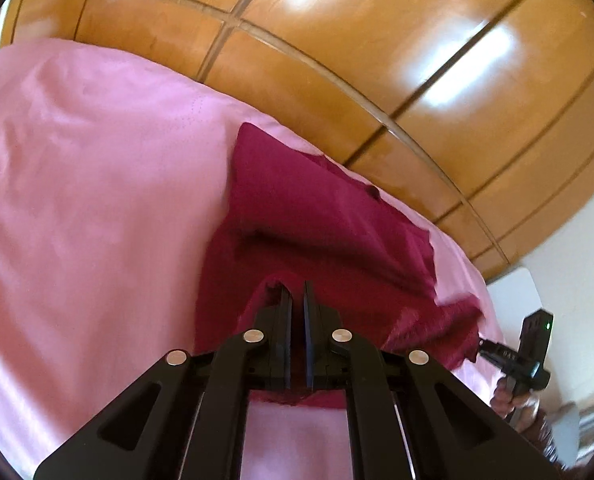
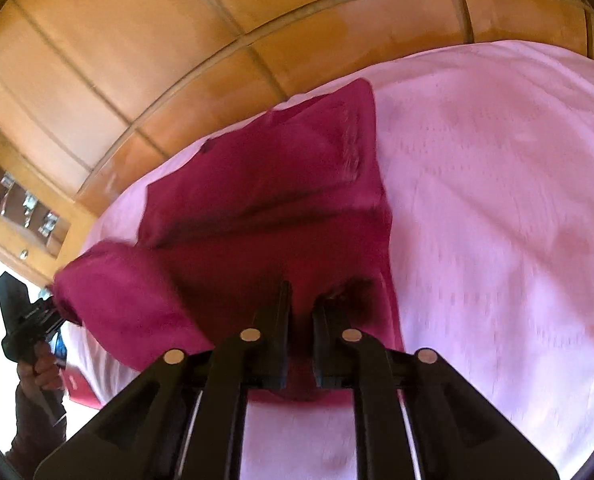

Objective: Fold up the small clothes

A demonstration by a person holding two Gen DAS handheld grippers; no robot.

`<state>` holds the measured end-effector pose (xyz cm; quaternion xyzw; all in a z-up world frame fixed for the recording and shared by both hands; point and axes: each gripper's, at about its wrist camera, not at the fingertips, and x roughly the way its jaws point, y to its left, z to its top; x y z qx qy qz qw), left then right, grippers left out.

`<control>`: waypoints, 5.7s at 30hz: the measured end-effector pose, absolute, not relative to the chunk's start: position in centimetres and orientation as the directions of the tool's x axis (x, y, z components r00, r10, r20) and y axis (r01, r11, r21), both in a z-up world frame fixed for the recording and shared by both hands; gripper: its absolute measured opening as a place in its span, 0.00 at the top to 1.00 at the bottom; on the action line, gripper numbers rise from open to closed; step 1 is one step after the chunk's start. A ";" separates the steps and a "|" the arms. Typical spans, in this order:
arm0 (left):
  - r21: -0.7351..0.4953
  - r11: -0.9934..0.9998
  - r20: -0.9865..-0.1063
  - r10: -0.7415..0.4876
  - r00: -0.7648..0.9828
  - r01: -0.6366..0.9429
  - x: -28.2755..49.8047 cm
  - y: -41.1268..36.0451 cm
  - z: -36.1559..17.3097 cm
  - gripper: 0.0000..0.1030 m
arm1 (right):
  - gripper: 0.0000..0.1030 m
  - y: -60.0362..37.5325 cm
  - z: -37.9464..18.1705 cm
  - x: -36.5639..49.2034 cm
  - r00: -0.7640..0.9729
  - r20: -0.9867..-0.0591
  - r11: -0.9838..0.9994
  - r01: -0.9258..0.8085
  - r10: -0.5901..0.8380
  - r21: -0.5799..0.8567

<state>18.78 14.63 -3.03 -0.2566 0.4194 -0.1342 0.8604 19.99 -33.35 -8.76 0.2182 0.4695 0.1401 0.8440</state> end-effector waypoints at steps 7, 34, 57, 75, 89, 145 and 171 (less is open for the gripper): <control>-0.556 0.824 -0.646 -0.347 0.680 -0.108 20.9 17.4 -3.5 0.45 | 0.24 -35.6 -8.1 20.0 0.570 -0.686 0.838 -0.010 0.453 0.545; -0.384 0.922 -0.776 -0.346 0.527 0.040 11.2 12.9 -9.6 0.90 | 0.87 -35.4 -12.0 12.1 0.464 -0.816 0.931 -0.053 0.344 0.362; -0.429 0.895 -0.695 -0.415 0.588 0.123 10.9 12.6 -8.2 0.50 | 0.52 -34.8 -10.1 14.7 0.515 -0.822 0.970 -0.123 0.242 0.208; -0.436 0.866 -0.537 -0.469 0.702 0.245 8.9 12.8 -3.1 0.92 | 0.92 -33.9 -2.9 13.4 0.629 -0.711 0.949 -0.201 0.314 0.241; -0.336 0.934 -0.599 -0.309 0.738 0.119 22.6 14.1 -2.9 0.92 | 0.92 -33.2 -3.8 28.0 0.655 -0.715 0.964 -0.083 0.245 0.254; -0.463 0.886 -0.658 -0.329 0.677 -0.020 8.2 16.8 -9.0 0.41 | 0.39 -35.0 -7.5 12.1 0.577 -0.794 0.977 -0.040 0.192 0.207; -0.448 0.891 -0.706 -0.302 0.641 -0.074 11.7 16.3 -9.5 0.75 | 0.17 -28.9 -12.1 15.3 0.615 -0.776 0.990 -0.091 0.141 0.108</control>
